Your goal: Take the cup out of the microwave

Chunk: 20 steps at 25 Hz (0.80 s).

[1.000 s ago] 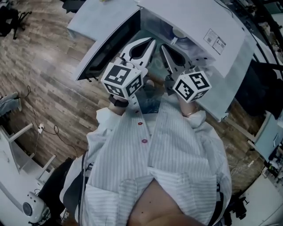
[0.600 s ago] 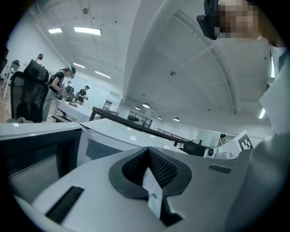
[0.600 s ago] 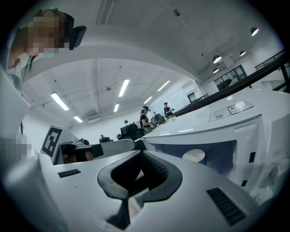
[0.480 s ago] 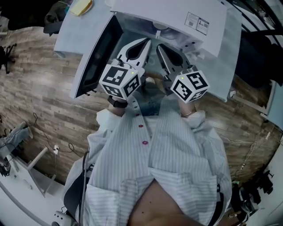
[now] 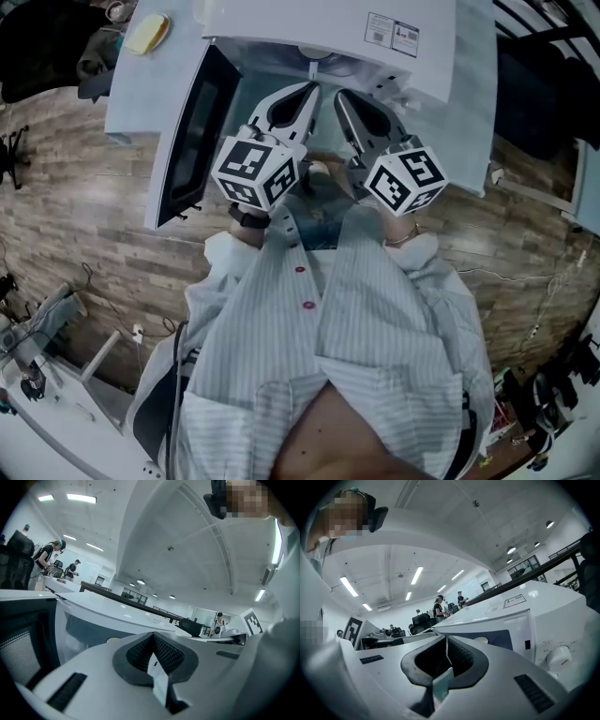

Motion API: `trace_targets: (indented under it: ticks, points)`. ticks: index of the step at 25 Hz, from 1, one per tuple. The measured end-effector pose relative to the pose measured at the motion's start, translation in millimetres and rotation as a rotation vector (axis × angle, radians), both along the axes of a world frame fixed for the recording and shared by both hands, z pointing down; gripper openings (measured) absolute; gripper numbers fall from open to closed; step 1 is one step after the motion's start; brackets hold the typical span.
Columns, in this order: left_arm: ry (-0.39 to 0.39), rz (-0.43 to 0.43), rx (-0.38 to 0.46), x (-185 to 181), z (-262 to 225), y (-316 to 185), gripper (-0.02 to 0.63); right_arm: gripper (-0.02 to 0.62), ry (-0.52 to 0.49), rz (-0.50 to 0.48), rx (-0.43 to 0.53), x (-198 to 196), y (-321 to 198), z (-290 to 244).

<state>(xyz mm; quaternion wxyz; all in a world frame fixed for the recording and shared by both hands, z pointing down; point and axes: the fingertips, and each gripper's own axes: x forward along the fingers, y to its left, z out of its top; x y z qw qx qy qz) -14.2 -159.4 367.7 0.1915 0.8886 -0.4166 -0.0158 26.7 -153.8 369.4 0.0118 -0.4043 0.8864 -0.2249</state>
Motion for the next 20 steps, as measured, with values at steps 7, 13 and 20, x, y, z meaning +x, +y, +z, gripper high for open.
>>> trace_targets:
  ticks: [7, 13, 20]
  points:
    - [-0.020, 0.016, -0.017, -1, 12, -4, 0.009, 0.040, -0.011, 0.005, -0.030, -4, -5, 12]
    - [-0.027, 0.018, -0.034, -5, 27, -9, 0.009, 0.040, -0.011, 0.015, -0.061, -6, -8, 28]
    - [-0.035, 0.029, -0.052, -6, 46, -20, 0.009, 0.040, -0.022, 0.034, -0.102, -5, -15, 49]
